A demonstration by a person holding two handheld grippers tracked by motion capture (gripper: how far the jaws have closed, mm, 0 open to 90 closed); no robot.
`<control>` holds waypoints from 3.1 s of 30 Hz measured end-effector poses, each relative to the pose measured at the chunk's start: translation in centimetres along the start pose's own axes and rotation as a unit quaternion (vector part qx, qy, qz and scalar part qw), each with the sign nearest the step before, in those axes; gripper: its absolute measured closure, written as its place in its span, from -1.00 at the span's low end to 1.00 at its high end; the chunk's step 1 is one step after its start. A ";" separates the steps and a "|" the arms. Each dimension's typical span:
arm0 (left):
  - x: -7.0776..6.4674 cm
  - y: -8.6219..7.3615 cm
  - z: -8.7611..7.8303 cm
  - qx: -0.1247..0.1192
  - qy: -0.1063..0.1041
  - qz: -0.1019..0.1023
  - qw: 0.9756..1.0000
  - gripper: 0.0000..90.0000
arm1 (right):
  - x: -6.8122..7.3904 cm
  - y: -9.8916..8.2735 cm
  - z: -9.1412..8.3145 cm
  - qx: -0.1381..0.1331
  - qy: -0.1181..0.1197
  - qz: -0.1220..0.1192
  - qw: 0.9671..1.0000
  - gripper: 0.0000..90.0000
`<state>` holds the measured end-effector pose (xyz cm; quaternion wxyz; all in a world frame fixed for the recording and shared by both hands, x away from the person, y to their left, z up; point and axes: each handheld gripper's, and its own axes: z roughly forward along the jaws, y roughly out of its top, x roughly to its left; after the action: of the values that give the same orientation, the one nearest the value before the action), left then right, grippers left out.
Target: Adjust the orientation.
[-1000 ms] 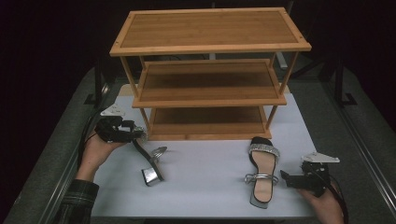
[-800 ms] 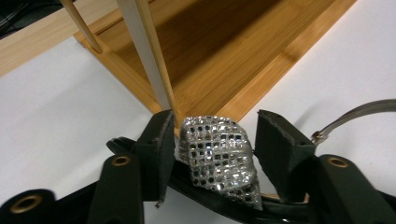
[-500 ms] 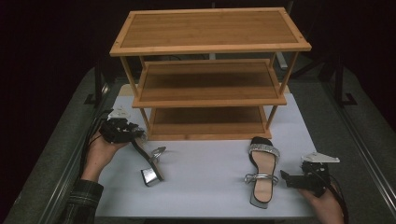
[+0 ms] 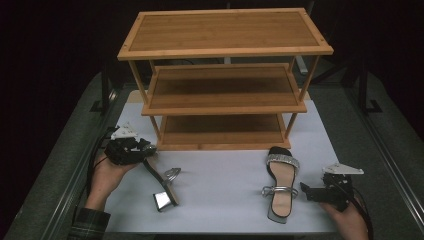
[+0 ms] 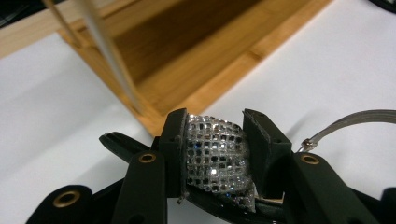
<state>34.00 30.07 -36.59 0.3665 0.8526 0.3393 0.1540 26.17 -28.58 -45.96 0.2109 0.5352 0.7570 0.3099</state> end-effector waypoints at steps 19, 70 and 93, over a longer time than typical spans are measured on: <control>-1.2 -2.7 -1.1 -0.030 -0.036 -0.013 0.999 0.37 | 0.0 0.0 0.0 0.000 0.000 0.000 1.000 -0.97; 0.5 -11.5 -4.1 -0.022 0.018 -0.092 0.995 0.65 | 0.0 0.0 0.0 0.001 0.000 0.001 1.000 -0.97; 3.9 -7.7 -0.7 -0.030 -0.009 -0.046 0.998 0.87 | 0.0 0.0 0.0 0.000 0.000 0.000 1.000 -0.98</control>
<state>32.83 37.03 -41.67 0.4020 0.8260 0.3699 0.1390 26.16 -28.60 -45.96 0.2109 0.5352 0.7569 0.3101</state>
